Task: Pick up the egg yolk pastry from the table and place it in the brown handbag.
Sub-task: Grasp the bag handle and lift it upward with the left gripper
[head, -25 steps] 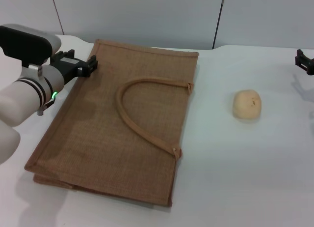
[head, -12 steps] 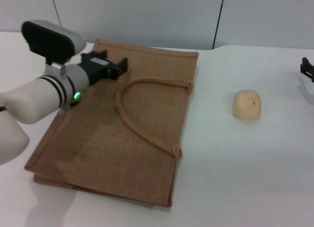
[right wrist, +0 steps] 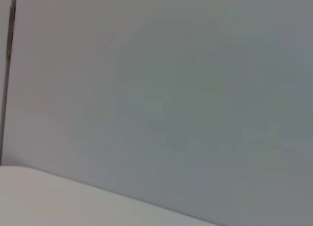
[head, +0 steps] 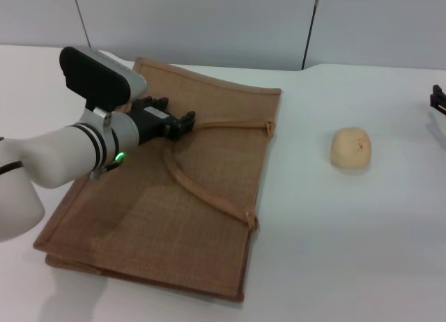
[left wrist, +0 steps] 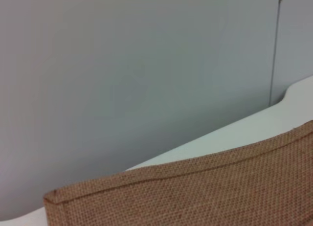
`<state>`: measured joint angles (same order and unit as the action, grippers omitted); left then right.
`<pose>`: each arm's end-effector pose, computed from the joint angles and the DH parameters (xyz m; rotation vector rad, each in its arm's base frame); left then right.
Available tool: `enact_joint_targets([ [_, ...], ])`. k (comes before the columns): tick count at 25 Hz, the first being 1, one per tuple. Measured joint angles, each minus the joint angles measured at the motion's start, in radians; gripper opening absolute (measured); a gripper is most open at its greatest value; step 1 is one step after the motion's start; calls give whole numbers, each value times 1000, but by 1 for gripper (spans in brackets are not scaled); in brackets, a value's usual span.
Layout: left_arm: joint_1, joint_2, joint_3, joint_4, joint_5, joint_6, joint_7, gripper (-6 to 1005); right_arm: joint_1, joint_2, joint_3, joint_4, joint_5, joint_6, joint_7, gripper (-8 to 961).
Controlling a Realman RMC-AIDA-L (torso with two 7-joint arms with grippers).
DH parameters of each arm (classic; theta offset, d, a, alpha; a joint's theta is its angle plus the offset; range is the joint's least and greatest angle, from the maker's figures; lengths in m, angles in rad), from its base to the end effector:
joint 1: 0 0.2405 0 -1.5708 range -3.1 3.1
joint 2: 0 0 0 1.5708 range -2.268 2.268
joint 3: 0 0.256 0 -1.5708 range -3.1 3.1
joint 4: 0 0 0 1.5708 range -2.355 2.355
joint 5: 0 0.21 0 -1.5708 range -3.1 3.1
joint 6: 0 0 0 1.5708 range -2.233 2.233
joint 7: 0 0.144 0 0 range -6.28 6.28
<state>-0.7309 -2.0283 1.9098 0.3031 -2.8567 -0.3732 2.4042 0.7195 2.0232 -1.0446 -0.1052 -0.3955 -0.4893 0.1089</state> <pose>-0.2676 0.4243 -0.0685 -2.1454 -0.6603 -0.2377 0.3400 0.4274 0.0087 -1.7326 0.6320 0.1379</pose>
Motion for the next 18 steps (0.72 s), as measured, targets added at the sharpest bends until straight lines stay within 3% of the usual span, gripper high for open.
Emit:
enact_joint_targets([
  [7, 26, 7, -5, 72, 31, 18, -6, 649, -4, -1, 0, -2, 0, 0, 0, 884],
  [18, 155, 22, 2, 371, 191, 176, -10, 644, -2, -1, 0, -2, 0, 0, 0, 885],
])
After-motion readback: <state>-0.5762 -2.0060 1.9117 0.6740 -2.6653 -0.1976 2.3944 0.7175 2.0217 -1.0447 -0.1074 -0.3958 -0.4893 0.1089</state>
